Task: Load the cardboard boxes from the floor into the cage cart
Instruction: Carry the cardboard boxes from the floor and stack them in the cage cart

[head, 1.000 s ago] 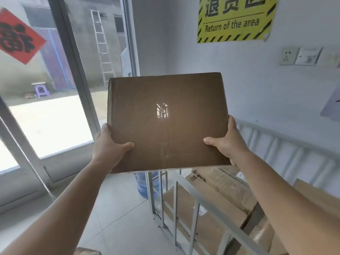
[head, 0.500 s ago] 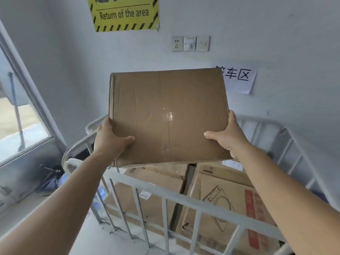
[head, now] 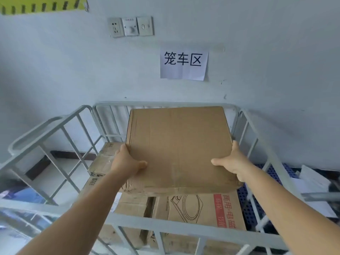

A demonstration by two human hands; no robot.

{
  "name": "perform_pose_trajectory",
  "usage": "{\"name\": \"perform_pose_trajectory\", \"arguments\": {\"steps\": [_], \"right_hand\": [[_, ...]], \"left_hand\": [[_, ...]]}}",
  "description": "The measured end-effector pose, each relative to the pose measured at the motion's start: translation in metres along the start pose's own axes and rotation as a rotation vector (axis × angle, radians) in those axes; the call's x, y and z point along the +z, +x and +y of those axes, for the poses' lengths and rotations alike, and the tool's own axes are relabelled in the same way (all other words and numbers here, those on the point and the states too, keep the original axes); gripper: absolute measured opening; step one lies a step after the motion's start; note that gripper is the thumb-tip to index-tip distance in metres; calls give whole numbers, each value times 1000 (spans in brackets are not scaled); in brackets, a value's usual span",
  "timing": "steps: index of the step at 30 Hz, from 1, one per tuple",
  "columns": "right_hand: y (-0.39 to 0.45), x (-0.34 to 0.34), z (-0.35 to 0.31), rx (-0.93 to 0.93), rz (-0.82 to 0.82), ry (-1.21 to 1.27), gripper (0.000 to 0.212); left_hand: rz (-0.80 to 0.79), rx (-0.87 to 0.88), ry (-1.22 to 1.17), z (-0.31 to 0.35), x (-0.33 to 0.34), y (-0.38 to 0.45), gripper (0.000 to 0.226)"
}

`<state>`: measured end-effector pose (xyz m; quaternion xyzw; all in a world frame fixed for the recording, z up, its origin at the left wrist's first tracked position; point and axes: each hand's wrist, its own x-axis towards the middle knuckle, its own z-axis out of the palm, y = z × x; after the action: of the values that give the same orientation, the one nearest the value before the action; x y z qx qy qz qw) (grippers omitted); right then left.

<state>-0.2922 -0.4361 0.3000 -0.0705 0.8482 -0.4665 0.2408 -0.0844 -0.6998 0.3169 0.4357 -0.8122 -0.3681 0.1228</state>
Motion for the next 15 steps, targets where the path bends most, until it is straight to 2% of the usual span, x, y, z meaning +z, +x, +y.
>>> {"name": "perform_pose_trajectory", "arguments": {"steps": [5,10,15], "right_hand": [[45,-7,52,173,-48,-64,125],[67,-6,102,320,-53,-104,118],[87,2,145,437,-69,-100,120]], "left_hand": [[-154,-116,3,-11,81,30,88],[-261,-193,71,-27,148,45,92],[-337,-229,107,-41,194,56,84]]}}
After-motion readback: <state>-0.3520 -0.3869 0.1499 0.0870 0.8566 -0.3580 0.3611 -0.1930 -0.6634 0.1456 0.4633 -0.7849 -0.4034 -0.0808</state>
